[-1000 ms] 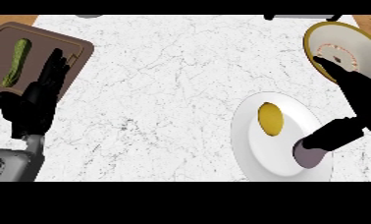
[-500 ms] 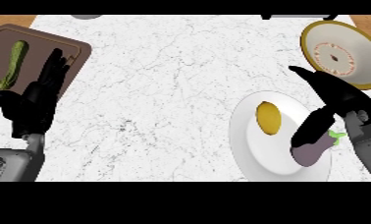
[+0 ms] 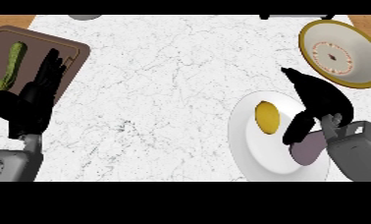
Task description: Pick the lemon from the plate and place it in the bowl
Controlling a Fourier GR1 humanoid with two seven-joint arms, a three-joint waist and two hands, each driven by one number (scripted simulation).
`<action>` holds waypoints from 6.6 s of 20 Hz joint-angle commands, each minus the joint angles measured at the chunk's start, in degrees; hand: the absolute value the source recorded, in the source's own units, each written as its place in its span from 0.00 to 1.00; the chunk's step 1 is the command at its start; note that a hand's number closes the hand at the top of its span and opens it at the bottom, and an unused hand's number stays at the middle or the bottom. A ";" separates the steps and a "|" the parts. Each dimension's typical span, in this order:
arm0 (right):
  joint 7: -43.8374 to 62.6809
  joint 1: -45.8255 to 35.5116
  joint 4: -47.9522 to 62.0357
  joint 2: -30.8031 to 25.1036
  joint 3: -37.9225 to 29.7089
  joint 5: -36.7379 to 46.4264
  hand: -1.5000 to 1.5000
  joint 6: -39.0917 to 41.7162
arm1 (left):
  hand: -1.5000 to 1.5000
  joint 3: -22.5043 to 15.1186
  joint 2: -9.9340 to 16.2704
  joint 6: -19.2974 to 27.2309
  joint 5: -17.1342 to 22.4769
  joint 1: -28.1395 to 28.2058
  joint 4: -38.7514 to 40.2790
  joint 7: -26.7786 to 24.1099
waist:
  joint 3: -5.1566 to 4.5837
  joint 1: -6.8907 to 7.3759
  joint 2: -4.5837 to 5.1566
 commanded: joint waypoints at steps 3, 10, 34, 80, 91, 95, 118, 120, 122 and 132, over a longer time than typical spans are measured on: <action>4.15 1.37 2.08 9.23 2.15 7.42 0.00 -0.64 | 0.50 1.49 -1.08 -0.85 -2.09 1.70 -3.81 1.41 | 0.00 -0.01 -0.04; -1.52 5.00 5.92 11.46 -0.76 11.31 0.00 0.68 | 0.50 4.11 -3.27 -4.74 -2.81 3.77 -1.09 -2.00 | 0.00 -0.04 -0.01; -23.27 2.40 25.55 18.69 -10.33 22.14 1.00 -1.86 | 0.50 11.01 -5.94 -9.82 -7.69 -2.39 1.45 1.82 | 0.02 -0.09 0.07; -16.08 -40.20 67.59 2.09 -35.86 38.58 1.00 -47.53 | 0.50 9.95 -9.91 -10.39 -9.87 -0.07 -3.77 3.91 | 0.08 1.41 0.69; -33.12 -35.84 77.43 -4.65 -42.90 32.80 1.00 -52.80 | 0.50 11.87 -8.36 -11.97 -10.17 -4.33 1.76 0.70 | 0.18 2.15 1.34; -21.79 -36.82 84.68 -6.24 -42.33 34.19 1.00 -41.58 | 0.50 9.92 -10.31 -11.64 -10.47 -1.10 -1.34 0.98 | 0.14 2.94 1.25; -62.32 -18.68 68.91 -7.66 -74.57 -4.18 0.00 -39.69 | 0.50 11.07 -11.34 -10.66 -11.68 0.62 0.16 -0.68 | 0.03 -0.70 -0.04; -65.16 -13.16 67.08 -6.53 -76.08 -6.96 0.00 -36.72 | 0.50 12.02 -10.17 -11.05 -10.93 1.96 -3.12 2.53 | 0.02 -0.85 -0.25; -65.13 -8.81 67.25 -9.65 -78.12 -9.27 0.00 -31.38 | 0.50 13.24 -9.50 -12.28 -10.05 3.63 -2.39 -0.42 | 0.02 -1.10 -0.22; -62.86 7.79 43.98 -1.07 -80.40 -21.57 0.00 -18.70 | 0.50 13.14 -10.16 -11.83 -10.62 0.87 -3.95 4.24 | -0.07 -1.11 -0.27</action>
